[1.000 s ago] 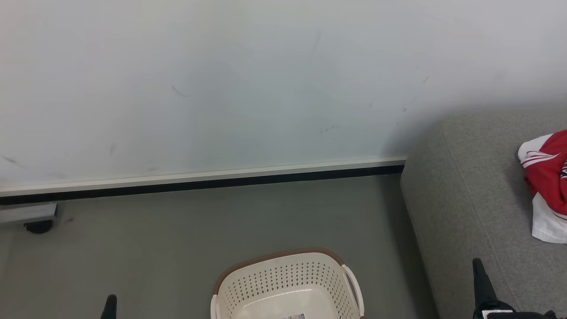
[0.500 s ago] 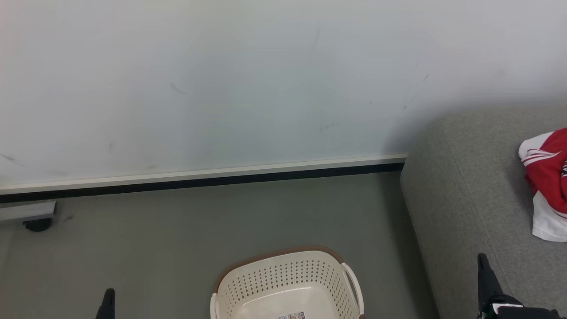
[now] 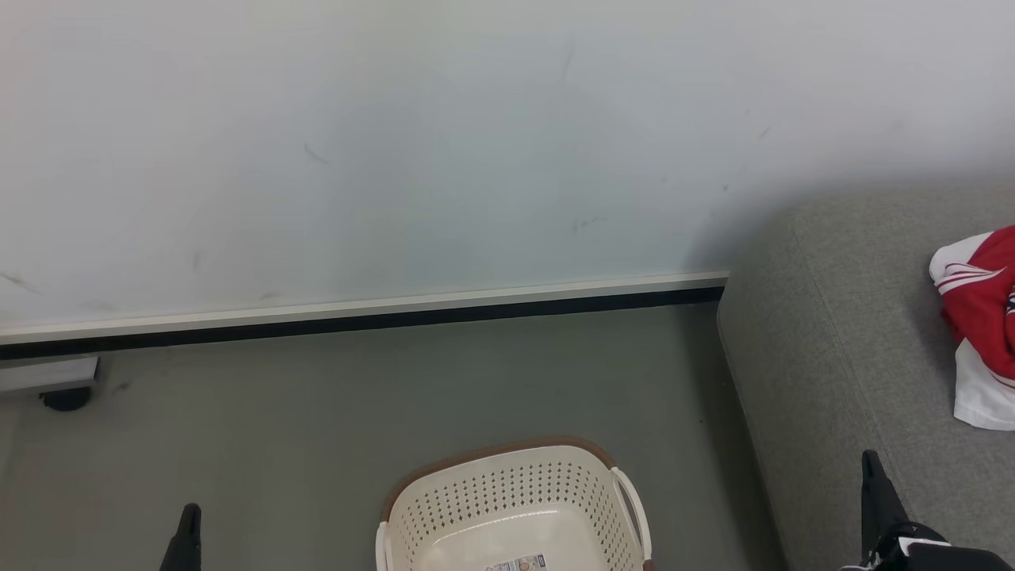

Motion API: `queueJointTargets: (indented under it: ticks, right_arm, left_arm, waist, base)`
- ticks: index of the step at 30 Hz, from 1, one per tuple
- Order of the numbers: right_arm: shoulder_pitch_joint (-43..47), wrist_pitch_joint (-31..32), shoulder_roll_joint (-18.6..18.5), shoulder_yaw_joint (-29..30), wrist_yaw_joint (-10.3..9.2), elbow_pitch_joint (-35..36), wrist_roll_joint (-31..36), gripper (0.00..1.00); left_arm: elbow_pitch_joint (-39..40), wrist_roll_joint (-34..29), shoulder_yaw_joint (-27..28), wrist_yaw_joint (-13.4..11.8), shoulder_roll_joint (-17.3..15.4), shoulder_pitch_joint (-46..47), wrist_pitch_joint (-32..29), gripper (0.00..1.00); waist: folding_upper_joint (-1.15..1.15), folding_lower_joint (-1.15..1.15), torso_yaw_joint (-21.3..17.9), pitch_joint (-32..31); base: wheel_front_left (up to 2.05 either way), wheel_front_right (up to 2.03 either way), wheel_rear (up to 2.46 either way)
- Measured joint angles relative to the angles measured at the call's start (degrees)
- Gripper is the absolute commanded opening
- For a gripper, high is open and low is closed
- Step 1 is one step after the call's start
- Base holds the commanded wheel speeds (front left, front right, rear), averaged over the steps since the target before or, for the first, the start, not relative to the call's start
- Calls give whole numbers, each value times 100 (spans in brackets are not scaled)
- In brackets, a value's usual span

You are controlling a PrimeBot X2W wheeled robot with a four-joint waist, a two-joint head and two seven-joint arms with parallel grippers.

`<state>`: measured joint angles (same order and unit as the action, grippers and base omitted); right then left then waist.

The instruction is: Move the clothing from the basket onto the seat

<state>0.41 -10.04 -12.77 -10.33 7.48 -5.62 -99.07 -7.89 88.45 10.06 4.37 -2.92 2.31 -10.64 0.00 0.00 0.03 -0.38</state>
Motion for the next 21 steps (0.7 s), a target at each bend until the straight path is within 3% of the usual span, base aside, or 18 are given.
queueJointTargets:
  ticks: [10,21]
  right_arm:
    - [-52,-58,-99,-53,0,44,-466,0]
    - [-85,-109,-142,-110,1,62,-527,0]
  left_arm:
    - [27,359,42,1,1,16,-131,0]
    - [30,400,46,1,2,23,-140,0]
  waist:
    - [0,0,-3,31]
    - [0,0,-4,33]
  base:
    - [0,0,0]
    - [0,0,0]
